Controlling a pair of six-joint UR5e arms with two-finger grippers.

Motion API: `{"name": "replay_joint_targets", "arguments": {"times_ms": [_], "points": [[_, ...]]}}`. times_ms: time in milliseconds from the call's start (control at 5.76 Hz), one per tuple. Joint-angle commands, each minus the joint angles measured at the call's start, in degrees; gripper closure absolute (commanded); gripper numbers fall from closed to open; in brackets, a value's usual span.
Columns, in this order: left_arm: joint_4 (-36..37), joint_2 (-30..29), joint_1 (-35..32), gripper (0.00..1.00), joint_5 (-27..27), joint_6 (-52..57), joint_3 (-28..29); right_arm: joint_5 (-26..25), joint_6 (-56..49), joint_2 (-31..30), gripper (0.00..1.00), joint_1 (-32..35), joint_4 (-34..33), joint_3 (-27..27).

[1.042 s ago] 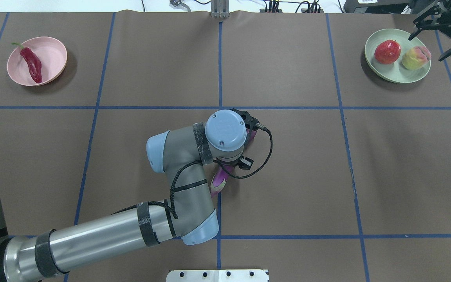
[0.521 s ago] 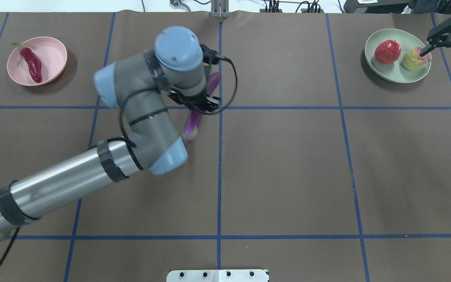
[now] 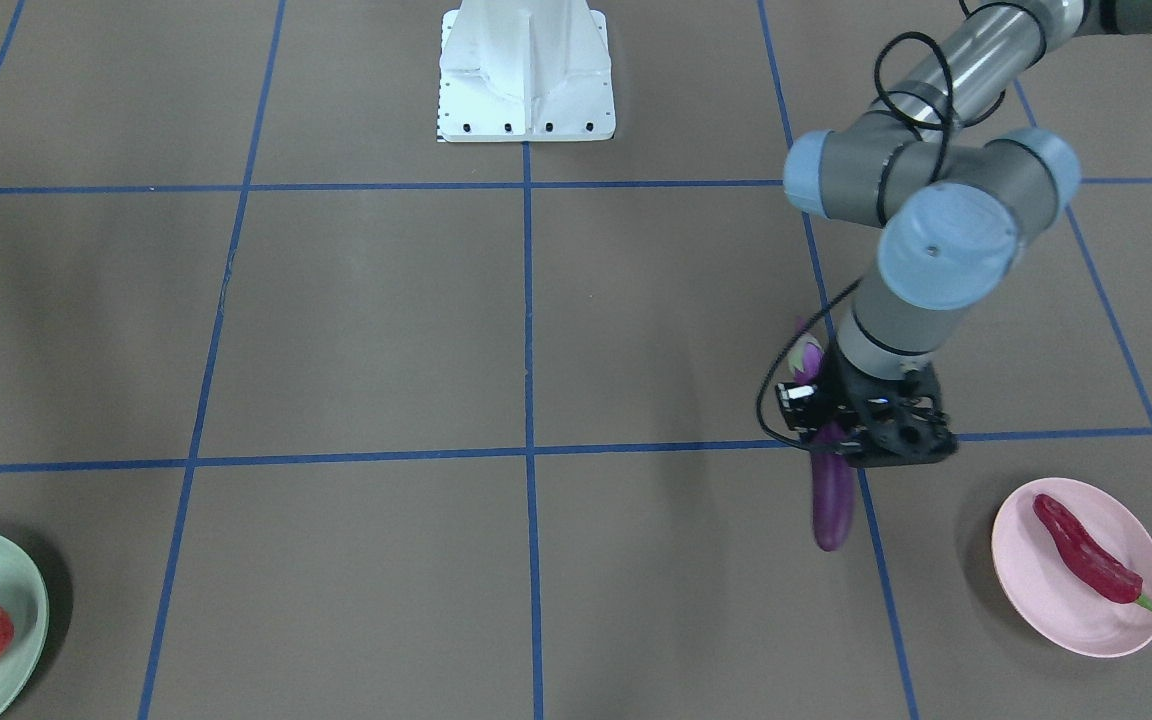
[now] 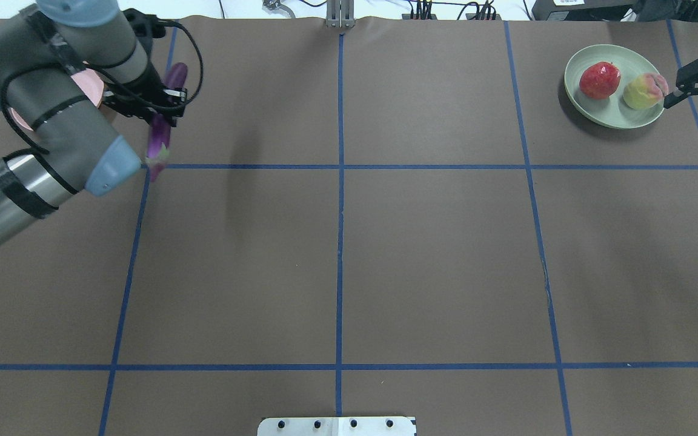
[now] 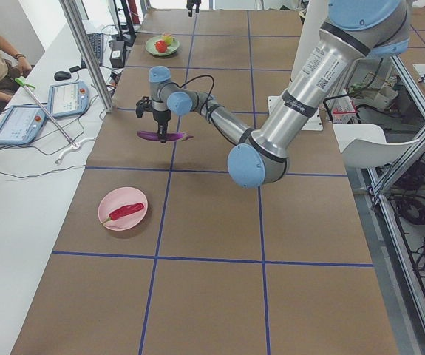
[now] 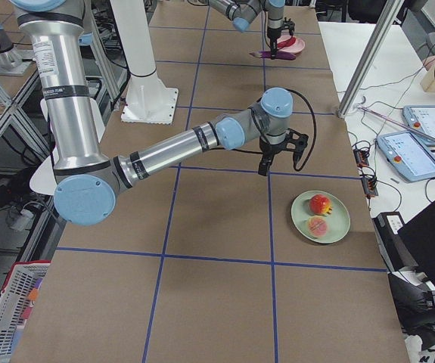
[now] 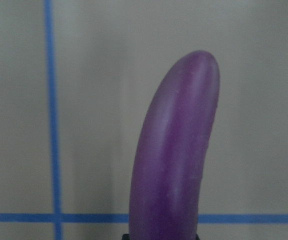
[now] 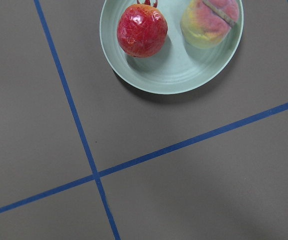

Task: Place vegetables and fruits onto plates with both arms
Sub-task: 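Carry the eggplant to the pink plate with the left gripper and release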

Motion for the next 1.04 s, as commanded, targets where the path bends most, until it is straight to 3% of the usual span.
{"name": "replay_joint_targets", "arguments": {"times_ms": [0,174,347,868], "points": [[-0.08,0.55,-9.58,1.0,-4.22,-0.16,11.76,-0.03,-0.25,-0.39,0.0,0.03,0.01,0.94],[-2.17,0.29,-11.11,1.0,-4.5,-2.34,16.61,-0.03,-0.25,-0.4,0.0,0.03,0.01,0.95],[-6.72,0.02,-11.12,0.85,-4.59,-7.93,18.83,-0.03,-0.25,-0.31,0.0,-0.06,0.01,0.69],[-11.68,-5.5,-10.86,0.85,-5.11,-10.8,28.32,-0.2,-0.25,-0.48,0.0,-0.06,0.01,0.59]]}}
